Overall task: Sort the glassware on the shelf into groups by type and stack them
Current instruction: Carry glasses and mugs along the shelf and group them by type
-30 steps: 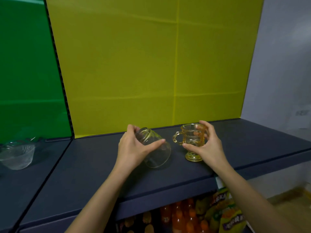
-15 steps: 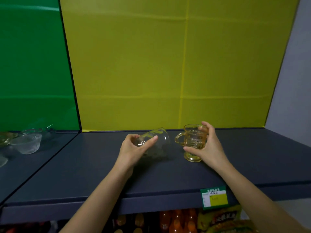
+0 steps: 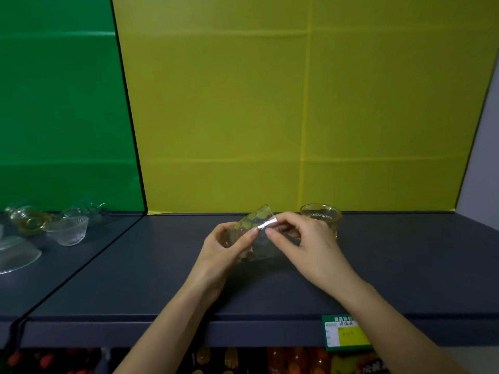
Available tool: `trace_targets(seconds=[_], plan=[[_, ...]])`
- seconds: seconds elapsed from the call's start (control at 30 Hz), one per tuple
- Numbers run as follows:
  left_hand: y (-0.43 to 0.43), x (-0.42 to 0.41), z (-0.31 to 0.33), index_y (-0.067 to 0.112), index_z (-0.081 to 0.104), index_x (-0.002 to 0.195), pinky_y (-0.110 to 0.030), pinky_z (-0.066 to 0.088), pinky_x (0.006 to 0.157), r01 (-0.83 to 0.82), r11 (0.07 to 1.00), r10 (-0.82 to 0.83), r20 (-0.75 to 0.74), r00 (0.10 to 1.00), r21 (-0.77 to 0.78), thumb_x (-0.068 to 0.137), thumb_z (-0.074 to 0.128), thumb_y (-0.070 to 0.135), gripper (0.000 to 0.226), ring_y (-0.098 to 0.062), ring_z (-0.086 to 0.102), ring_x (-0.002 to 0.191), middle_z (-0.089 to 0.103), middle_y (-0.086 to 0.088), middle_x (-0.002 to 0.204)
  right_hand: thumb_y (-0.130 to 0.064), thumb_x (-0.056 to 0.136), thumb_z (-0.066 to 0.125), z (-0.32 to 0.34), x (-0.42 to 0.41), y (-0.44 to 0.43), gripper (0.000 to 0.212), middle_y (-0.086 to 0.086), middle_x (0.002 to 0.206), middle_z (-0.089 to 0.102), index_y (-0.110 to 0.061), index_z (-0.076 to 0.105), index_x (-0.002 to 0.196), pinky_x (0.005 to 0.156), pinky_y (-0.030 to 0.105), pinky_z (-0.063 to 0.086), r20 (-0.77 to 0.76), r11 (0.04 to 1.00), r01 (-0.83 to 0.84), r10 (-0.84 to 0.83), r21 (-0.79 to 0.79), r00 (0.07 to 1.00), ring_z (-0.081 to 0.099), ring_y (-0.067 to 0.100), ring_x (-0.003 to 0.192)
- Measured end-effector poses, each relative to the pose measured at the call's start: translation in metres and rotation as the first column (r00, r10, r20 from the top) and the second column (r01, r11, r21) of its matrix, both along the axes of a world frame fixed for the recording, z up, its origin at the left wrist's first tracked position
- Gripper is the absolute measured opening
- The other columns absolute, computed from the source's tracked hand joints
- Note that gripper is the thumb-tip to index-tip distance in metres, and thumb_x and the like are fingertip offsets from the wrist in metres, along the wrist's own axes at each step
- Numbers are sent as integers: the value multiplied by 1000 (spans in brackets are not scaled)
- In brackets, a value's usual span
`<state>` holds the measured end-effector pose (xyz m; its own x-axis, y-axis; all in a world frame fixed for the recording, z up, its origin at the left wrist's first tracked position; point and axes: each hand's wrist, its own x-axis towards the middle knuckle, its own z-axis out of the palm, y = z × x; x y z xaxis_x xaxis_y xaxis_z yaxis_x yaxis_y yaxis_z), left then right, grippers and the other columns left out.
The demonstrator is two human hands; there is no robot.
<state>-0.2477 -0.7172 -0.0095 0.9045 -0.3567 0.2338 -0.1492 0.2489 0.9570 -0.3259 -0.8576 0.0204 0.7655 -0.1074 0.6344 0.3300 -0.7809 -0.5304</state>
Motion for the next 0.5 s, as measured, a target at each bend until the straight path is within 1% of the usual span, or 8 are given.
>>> trace_targets(seconds=[0.07,0.13,0.17,0.23,0.3,0.33,0.43,0.5], plan=[[5,3,-1,5,58,108,-35,49,70,-18,998,13,70,997,63,51,81,37,69,-22,60,76,67,-9,87,-19,84,64,6,6,1,7,-13,76,66,-18,69,89,72,13,45,-22,997,-72,72,15,997,61,1,79],[10,9,-1,11,58,108,-35,53,72,-43,984,12,175,985,173,52,87,37,68,-19,64,81,68,-7,95,-19,84,63,12,12,3,9,-7,81,67,-19,69,92,76,20,46,-27,992,-115,113,-51,993,61,4,78],[13,11,0,14,59,107,-34,54,76,-48,973,-2,215,977,227,48,86,38,69,-17,65,84,68,-7,98,-20,84,63,13,14,4,11,-6,83,67,-21,69,93,78,23,46,-38,987,-133,130,-92,991,61,7,80],[15,15,-1,15,58,104,-28,54,78,-43,956,-32,248,968,290,44,87,36,70,-12,66,85,68,-6,100,-21,84,63,15,19,7,12,-3,88,67,-22,69,94,81,28,46,-76,975,-161,151,-152,986,61,10,85],[16,18,-3,11,56,103,-21,53,74,-56,949,-29,263,964,310,47,90,25,67,-8,65,82,66,-9,100,-21,83,63,14,23,10,13,-1,91,68,-22,69,95,85,33,47,-106,967,-163,144,-195,984,62,14,89],[16,20,-4,8,53,105,-20,53,74,-75,947,-12,269,963,313,50,88,19,65,-10,65,83,65,-12,102,-21,83,63,12,24,11,14,0,92,68,-21,69,95,87,36,47,-114,965,-160,139,-207,984,62,15,90],[16,23,-7,6,43,113,-23,53,77,-87,952,11,250,968,295,57,84,5,69,-17,64,89,62,-18,109,-22,83,63,8,27,14,14,-1,93,68,-22,69,96,86,39,48,-107,966,-148,128,-210,986,62,16,91],[15,25,-9,8,40,114,-28,52,82,-96,952,21,252,968,291,56,85,6,74,-20,63,93,60,-19,112,-22,83,62,6,27,15,15,-4,94,67,-23,67,97,86,38,48,-107,966,-131,110,-223,988,61,14,93]])
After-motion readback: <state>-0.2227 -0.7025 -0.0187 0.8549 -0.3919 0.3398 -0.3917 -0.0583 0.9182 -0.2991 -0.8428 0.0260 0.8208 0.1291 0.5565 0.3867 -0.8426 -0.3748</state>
